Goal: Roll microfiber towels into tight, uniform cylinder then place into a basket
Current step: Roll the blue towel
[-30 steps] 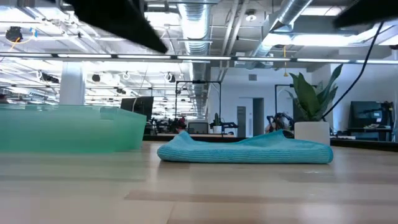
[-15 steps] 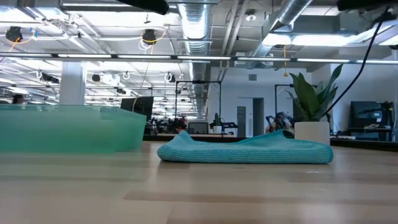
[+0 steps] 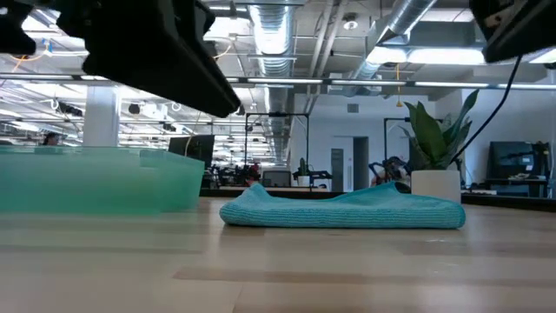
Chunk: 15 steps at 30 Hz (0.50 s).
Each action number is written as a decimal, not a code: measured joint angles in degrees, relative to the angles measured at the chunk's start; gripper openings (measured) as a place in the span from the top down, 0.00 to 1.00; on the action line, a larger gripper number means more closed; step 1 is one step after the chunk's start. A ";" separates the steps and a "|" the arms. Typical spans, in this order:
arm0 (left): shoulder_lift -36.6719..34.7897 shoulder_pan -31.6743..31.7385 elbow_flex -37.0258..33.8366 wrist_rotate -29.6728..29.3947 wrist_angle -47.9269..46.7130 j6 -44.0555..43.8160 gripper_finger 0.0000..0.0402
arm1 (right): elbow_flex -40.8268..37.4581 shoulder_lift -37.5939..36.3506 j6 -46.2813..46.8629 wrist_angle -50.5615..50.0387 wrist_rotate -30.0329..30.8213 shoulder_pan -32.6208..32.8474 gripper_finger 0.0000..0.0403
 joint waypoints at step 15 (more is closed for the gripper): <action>4.35 3.98 0.01 5.78 -0.36 -1.45 0.59 | -0.07 14.91 -2.56 5.26 -1.15 -5.46 0.57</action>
